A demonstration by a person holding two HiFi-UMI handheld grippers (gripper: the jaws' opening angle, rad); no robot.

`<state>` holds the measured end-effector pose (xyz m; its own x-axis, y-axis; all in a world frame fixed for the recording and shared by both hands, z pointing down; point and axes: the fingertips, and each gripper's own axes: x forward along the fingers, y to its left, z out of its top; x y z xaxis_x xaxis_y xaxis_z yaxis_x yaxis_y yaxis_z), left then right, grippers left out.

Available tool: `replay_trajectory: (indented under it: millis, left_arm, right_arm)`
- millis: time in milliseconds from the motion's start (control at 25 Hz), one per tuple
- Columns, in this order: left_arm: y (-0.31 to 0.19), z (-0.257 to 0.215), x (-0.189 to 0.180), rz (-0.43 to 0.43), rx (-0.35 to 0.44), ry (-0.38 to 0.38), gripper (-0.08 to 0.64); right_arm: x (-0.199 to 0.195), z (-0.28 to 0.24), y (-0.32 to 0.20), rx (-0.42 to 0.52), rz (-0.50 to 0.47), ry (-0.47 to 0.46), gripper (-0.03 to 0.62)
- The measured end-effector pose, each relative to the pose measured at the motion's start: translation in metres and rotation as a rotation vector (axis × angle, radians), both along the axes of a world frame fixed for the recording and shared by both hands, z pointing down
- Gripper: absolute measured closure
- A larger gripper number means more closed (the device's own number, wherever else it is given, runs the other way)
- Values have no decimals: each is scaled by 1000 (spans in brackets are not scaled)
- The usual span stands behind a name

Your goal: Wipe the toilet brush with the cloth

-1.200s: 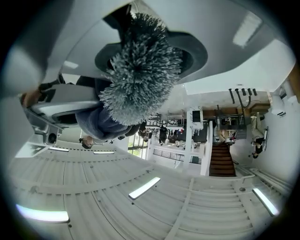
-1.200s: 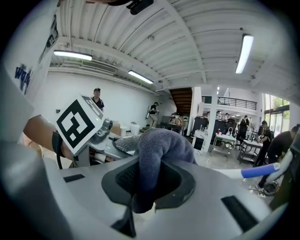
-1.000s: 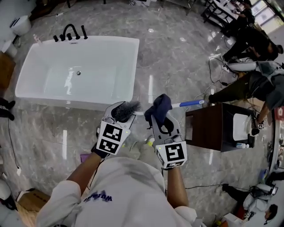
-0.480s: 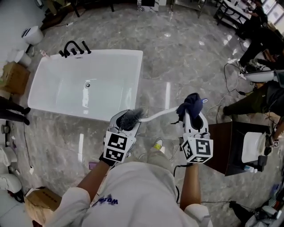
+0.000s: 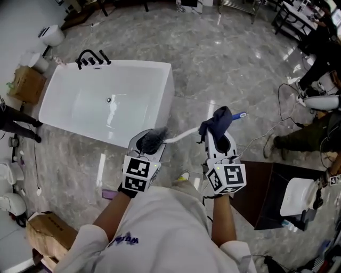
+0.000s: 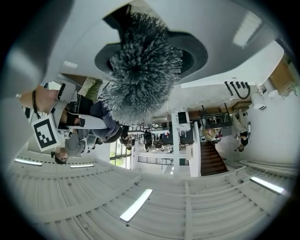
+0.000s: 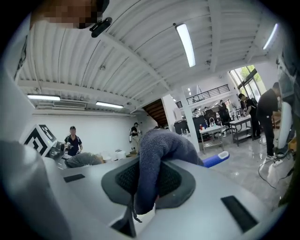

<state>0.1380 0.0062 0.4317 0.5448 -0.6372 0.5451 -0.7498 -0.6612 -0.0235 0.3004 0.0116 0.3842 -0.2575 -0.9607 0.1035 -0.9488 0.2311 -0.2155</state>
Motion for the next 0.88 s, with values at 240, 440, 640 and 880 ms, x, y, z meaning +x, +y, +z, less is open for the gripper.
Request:
replay_trajectory:
  millis: [240, 440, 640, 880]
  left_arm:
    - [-22, 1, 16, -41, 6, -18, 364]
    - [-49, 7, 18, -78, -10, -13, 364]
    - [-94, 21, 26, -77, -44, 47, 364]
    - [-164, 19, 28, -39, -43, 101, 364]
  right_arm:
    - [-18, 1, -23, -1, -109, -31, 532]
    - [-60, 5, -39, -22, -258, -23, 532]
    - [-98, 19, -63, -65, -431, -14, 532]
    - [-76, 15, -140, -85, -409, 33, 532]
